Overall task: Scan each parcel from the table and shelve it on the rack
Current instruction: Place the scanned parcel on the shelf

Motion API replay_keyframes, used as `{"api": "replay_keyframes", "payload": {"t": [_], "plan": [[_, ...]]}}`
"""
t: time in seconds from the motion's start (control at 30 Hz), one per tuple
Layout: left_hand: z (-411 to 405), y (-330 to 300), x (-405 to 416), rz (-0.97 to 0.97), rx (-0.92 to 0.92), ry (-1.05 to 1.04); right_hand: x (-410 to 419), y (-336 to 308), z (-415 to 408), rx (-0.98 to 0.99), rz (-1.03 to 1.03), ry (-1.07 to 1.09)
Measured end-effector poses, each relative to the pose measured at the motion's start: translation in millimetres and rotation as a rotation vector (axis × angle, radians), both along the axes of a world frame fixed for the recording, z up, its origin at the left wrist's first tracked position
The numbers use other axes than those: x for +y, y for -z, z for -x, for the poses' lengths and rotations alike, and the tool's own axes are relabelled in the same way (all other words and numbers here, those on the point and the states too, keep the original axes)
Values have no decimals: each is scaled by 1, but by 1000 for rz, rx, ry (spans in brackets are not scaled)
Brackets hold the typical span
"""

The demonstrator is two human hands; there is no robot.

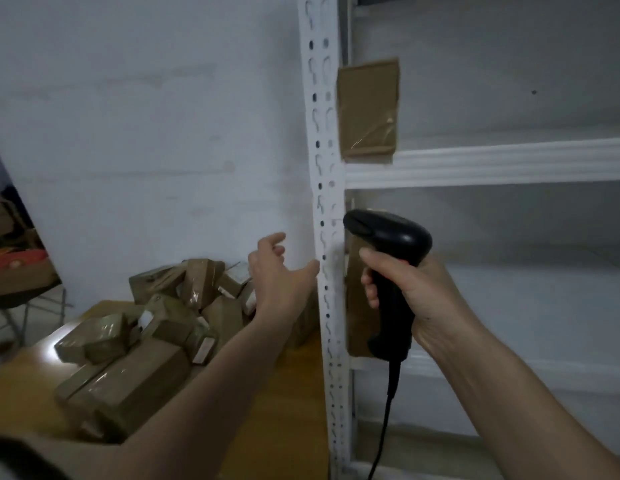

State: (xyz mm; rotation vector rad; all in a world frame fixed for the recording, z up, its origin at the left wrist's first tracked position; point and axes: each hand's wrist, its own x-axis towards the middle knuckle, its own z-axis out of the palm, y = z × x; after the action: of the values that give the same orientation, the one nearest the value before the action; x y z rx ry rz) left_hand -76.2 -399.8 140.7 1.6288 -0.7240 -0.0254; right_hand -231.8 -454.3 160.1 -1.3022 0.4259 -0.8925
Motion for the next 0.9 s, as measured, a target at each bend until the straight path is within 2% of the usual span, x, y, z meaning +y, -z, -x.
{"api": "replay_keyframes", "payload": {"t": [0.17,0.43,0.53,0.7,0.9], "plan": [[-53,74,43,-127,-29,53,36,61,-57,170,-113,-61],[-158,143,102,-385,9,35,76,141,-155,390,-264,17],[-202,160,121,-504,5,59,85,158,-192,449,-282,34],[-269,182,143,-588,76,75,98,176,-248,518,-265,21],[-328,198,143,-687,78,152,104,188,-296,586,-216,27]]}}
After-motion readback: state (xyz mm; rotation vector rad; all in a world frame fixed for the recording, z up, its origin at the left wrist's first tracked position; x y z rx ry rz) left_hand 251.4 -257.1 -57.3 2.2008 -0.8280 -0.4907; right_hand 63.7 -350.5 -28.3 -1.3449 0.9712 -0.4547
